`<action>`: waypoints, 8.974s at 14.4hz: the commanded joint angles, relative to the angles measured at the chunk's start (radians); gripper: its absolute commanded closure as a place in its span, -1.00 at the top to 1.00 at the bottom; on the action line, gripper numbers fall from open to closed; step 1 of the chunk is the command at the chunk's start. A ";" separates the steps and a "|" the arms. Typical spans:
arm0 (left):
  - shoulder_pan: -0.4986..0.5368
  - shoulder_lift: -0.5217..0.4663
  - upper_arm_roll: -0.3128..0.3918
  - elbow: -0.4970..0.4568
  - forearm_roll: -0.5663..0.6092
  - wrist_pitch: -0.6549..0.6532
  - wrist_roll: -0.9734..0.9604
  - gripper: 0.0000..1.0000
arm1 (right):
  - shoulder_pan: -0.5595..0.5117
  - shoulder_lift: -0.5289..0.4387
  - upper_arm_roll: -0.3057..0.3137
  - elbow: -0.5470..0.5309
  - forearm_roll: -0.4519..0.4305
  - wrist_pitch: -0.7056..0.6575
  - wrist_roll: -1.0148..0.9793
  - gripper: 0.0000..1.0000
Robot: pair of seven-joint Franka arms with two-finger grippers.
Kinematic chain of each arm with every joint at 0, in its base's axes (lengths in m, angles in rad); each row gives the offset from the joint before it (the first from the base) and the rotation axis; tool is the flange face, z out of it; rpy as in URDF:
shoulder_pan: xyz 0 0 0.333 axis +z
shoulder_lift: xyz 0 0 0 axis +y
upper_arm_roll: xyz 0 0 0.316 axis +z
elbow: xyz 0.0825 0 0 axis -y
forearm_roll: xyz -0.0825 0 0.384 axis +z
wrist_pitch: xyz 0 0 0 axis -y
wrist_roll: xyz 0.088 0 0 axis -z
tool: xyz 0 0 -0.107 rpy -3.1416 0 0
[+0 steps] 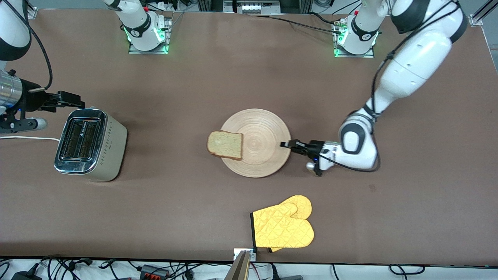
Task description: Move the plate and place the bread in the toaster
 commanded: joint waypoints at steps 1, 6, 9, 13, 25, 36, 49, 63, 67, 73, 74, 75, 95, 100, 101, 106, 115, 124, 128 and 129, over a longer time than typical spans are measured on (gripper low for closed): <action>-0.041 -0.020 -0.004 -0.034 -0.081 0.054 0.035 -0.98 | 0.003 0.008 0.003 -0.027 0.037 0.067 0.015 1.00; -0.023 -0.033 -0.002 -0.033 -0.080 0.033 0.035 1.00 | 0.140 0.054 0.005 -0.072 0.155 0.211 0.279 1.00; 0.022 -0.095 0.051 -0.016 -0.002 -0.124 0.034 1.00 | 0.187 0.138 0.006 -0.072 0.161 0.289 0.307 1.00; 0.140 -0.099 0.064 0.114 0.281 -0.361 0.026 1.00 | 0.227 0.217 0.006 -0.096 0.245 0.417 0.310 1.00; 0.217 -0.318 0.052 0.480 1.016 -0.903 -0.153 1.00 | 0.393 0.301 0.027 -0.366 0.577 0.994 0.132 1.00; 0.163 -0.575 0.090 0.467 1.262 -0.897 -0.349 1.00 | 0.402 0.347 0.029 -0.403 0.940 0.991 -0.178 1.00; -0.021 -1.021 0.431 -0.030 1.040 -0.668 -0.725 1.00 | 0.402 0.313 0.043 -0.441 0.993 0.984 -0.175 0.26; -0.050 -1.037 0.444 -0.030 1.040 -0.671 -0.735 1.00 | 0.394 0.264 0.029 -0.425 1.059 0.938 -0.180 -1.00; -0.053 -1.020 0.423 0.001 1.041 -0.676 -0.735 1.00 | 0.388 0.215 -0.037 -0.385 0.871 0.879 -0.175 -1.00; -0.052 -1.017 0.423 0.003 1.041 -0.680 -0.735 1.00 | 0.383 0.204 -0.195 0.007 0.438 0.278 0.180 -1.00; -0.052 -1.015 0.423 0.003 1.041 -0.682 -0.735 1.00 | 0.383 0.204 -0.215 0.084 0.351 0.170 0.219 -1.00; -0.052 -1.015 0.423 0.003 1.041 -0.680 -0.735 1.00 | 0.386 0.203 -0.227 0.142 0.271 0.082 0.225 -1.00; -0.055 -1.014 0.421 0.004 1.041 -0.682 -0.736 1.00 | 0.288 0.303 -0.276 0.309 -0.322 -0.079 0.041 -1.00; -0.055 -1.014 0.421 0.006 1.041 -0.682 -0.736 1.00 | 0.265 0.329 -0.276 0.309 -0.281 -0.046 0.052 -1.00; -0.055 -1.014 0.421 0.004 1.041 -0.682 -0.736 1.00 | 0.262 0.338 -0.276 0.309 -0.264 -0.043 0.054 -1.00; -0.060 -1.014 0.420 0.006 1.043 -0.682 -0.736 1.00 | 0.267 0.395 -0.273 0.309 -0.207 0.041 0.103 -1.00; -0.060 -1.012 0.420 0.006 1.041 -0.682 -0.736 1.00 | 0.262 0.380 -0.275 0.310 -0.112 0.067 0.092 1.00; -0.060 -1.012 0.420 0.007 1.041 -0.676 -0.747 1.00 | 0.273 0.209 -0.262 0.390 0.055 -0.003 0.092 1.00; -0.060 -1.003 0.423 0.007 1.041 -0.668 -0.753 1.00 | 0.281 0.180 -0.261 0.392 0.091 -0.112 0.093 1.00; -0.060 -1.003 0.423 0.012 1.041 -0.668 -0.753 1.00 | 0.277 0.180 -0.262 0.392 0.089 -0.114 0.092 1.00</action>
